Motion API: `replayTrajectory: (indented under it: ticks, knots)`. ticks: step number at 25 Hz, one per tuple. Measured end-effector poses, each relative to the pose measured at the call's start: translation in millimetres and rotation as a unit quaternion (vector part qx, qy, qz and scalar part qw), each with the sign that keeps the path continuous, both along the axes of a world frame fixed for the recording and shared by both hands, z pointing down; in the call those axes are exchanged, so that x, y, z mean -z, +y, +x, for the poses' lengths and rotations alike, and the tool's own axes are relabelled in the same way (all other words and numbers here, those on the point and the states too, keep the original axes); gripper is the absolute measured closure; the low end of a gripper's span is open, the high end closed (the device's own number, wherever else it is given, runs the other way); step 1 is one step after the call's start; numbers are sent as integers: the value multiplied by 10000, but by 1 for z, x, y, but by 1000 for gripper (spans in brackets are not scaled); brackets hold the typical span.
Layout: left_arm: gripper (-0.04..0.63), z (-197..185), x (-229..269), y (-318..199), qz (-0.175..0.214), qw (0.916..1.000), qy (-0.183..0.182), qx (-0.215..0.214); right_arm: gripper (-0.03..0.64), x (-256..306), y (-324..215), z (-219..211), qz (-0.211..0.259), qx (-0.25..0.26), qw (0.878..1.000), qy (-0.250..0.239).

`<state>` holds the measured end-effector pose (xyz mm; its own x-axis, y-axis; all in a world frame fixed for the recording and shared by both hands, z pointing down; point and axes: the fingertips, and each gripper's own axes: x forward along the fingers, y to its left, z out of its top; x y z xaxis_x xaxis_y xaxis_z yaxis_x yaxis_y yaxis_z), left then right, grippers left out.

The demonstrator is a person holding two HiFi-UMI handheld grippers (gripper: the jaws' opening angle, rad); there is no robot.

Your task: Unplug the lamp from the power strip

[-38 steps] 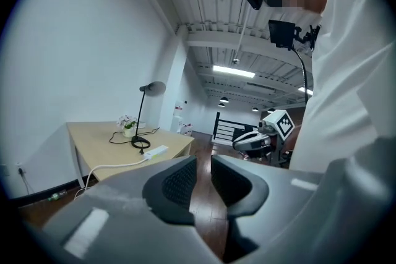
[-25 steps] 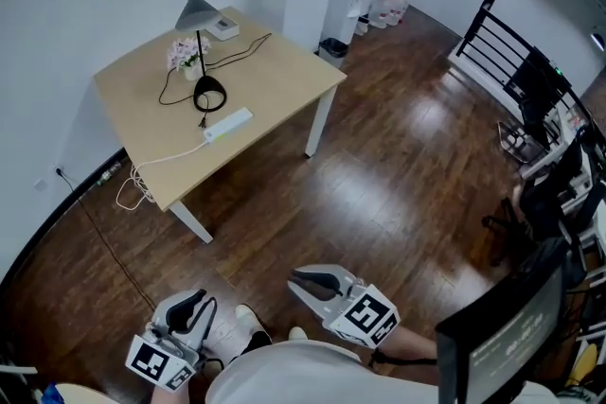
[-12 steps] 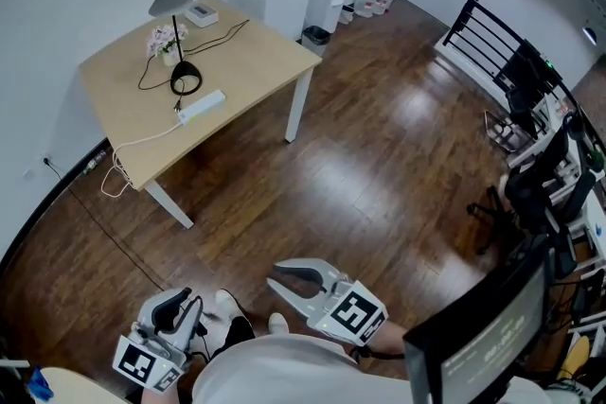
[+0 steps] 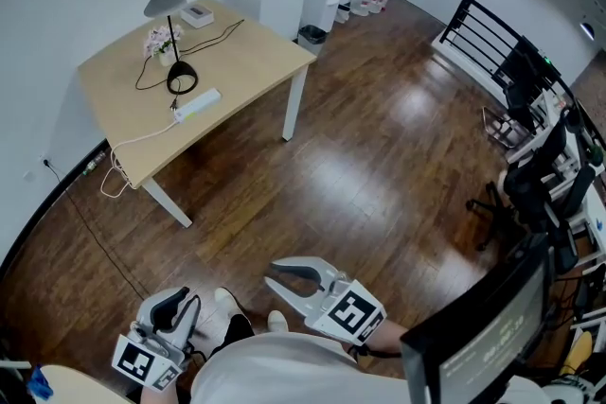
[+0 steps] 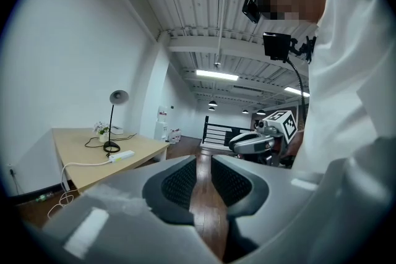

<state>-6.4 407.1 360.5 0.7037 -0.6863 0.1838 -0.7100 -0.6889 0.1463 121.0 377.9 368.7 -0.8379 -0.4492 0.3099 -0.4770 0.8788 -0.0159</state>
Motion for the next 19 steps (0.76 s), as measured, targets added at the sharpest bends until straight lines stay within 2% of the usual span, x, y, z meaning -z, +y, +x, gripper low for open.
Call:
replayTrajectory:
  ticks: [10, 19]
  knots:
    - [512, -4, -6, 0, -108, 9999, -8, -28, 563, -1, 1, -4, -99, -92, 9999, -47]
    - [512, -24, -11, -27, -151, 9999, 26, -52, 563, -5, -24, -23, -136, -115, 9998, 34]
